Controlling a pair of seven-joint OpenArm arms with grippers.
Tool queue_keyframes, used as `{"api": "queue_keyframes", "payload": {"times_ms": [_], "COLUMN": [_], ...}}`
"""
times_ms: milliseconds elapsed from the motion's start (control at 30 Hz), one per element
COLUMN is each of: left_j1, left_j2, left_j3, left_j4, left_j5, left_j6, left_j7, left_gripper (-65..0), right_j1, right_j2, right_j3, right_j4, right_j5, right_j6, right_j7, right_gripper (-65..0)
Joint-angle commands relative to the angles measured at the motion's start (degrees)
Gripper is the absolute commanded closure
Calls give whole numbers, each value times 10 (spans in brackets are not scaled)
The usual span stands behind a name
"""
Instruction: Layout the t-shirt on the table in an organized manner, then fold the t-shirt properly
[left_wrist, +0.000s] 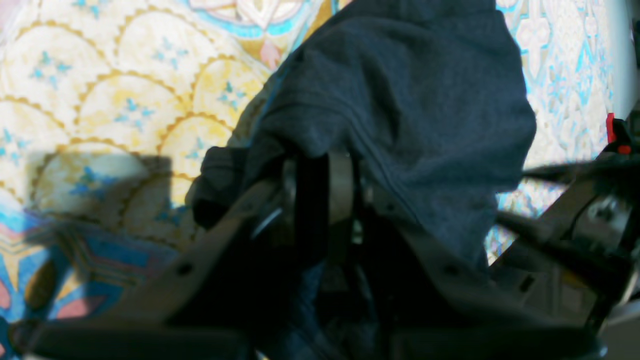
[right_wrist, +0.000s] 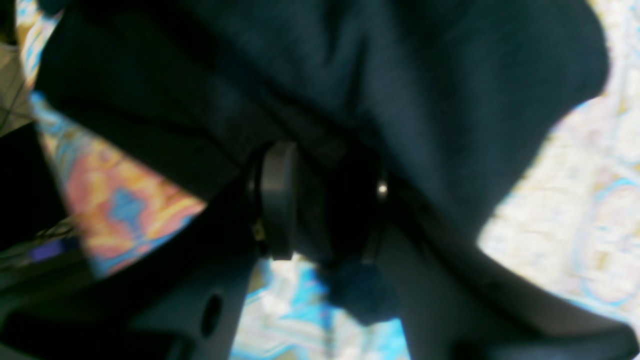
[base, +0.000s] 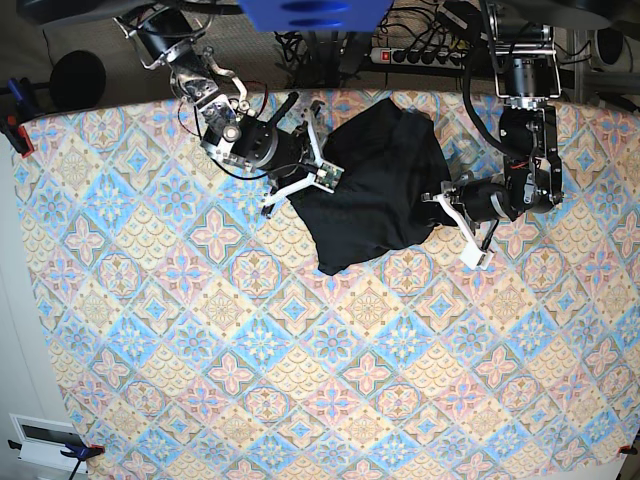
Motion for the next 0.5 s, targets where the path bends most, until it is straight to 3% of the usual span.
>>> {"api": "queue_keyframes", "payload": {"times_ms": [0,333,400,467], "left_j1": [-10,-10,-10,-10], "left_j2": [-5,-5,-5,-5], "left_j3": [-3,-3,-3,-3], "left_j4": [9,9,9,9], "left_j5": [-11,-11,-11,-11], "left_j6": [-3,-3,-3,-3], "left_j7": [-8,-8,-8,-8], "left_gripper": [-82,-82,-82,-82], "right_j1": [4,4,4,4], "right_j2": [-1,-1,-1,-1], "right_j3": [-2,-4,-4,-4], "right_j4": [10,-10,-9,-7], "right_j5": [5,5,5,5], "right_j6": [-9,-19,-19,-19], "right_j7": [11,12,12,12], "right_gripper": [-176,-175,-139,-62]}}
